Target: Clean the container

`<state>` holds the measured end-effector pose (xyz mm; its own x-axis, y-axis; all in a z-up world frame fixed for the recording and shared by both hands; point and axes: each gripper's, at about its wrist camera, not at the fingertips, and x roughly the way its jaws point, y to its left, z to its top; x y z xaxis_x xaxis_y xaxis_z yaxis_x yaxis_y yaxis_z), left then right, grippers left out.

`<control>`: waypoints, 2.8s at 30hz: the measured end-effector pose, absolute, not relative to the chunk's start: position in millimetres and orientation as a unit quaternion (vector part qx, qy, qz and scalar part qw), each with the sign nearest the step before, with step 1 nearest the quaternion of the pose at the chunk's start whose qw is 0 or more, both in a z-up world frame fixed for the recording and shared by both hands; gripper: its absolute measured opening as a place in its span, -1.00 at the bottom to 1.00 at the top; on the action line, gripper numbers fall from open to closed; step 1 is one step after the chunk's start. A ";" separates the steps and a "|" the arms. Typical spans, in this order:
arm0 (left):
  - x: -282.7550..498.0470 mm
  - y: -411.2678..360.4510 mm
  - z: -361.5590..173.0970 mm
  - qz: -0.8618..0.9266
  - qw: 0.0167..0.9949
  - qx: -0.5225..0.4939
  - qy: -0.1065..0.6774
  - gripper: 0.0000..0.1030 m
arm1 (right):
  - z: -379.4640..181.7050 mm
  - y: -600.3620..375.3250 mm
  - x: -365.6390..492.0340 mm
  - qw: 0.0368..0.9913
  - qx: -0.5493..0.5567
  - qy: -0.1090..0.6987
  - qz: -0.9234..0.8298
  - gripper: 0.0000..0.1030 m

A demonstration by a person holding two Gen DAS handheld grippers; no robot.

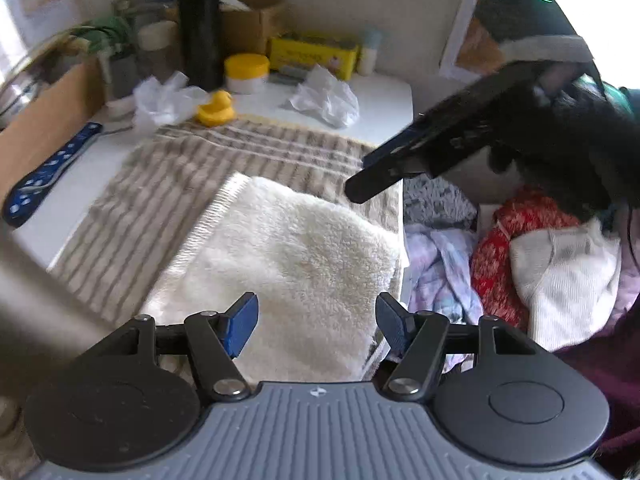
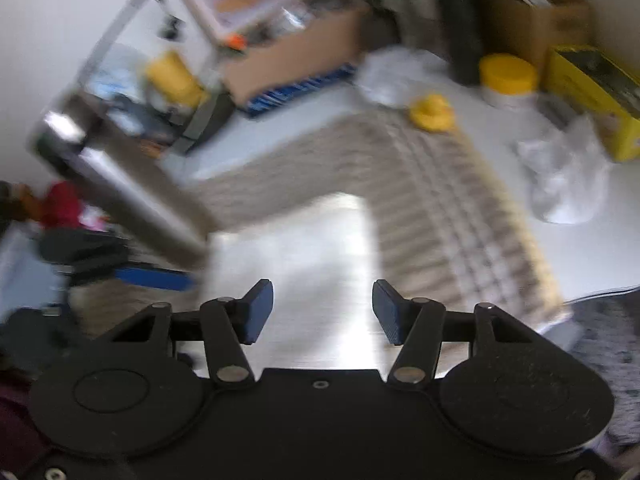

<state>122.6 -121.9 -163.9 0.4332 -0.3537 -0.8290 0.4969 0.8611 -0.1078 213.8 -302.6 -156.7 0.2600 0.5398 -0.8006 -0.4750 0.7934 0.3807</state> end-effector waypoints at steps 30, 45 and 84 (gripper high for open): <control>106.9 -76.0 -166.7 -0.197 0.846 0.015 0.495 0.35 | -171.0 -175.3 141.7 0.754 -0.377 0.369 0.391 -0.77; 138.4 -72.2 -133.9 -0.266 0.870 -0.100 0.403 0.30 | -189.0 -199.6 122.3 0.832 -0.161 0.368 0.384 -0.30; 164.5 -89.3 -173.8 -0.191 0.861 -0.048 0.470 0.01 | -171.3 -234.5 126.2 0.847 -0.167 0.384 0.329 -0.71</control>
<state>164.5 -89.3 -173.8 0.4855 -0.3739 -0.7902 0.2843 0.9223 -0.2617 126.2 -234.5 -171.3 0.4891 0.4282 -0.7599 -0.6849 0.7280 -0.0305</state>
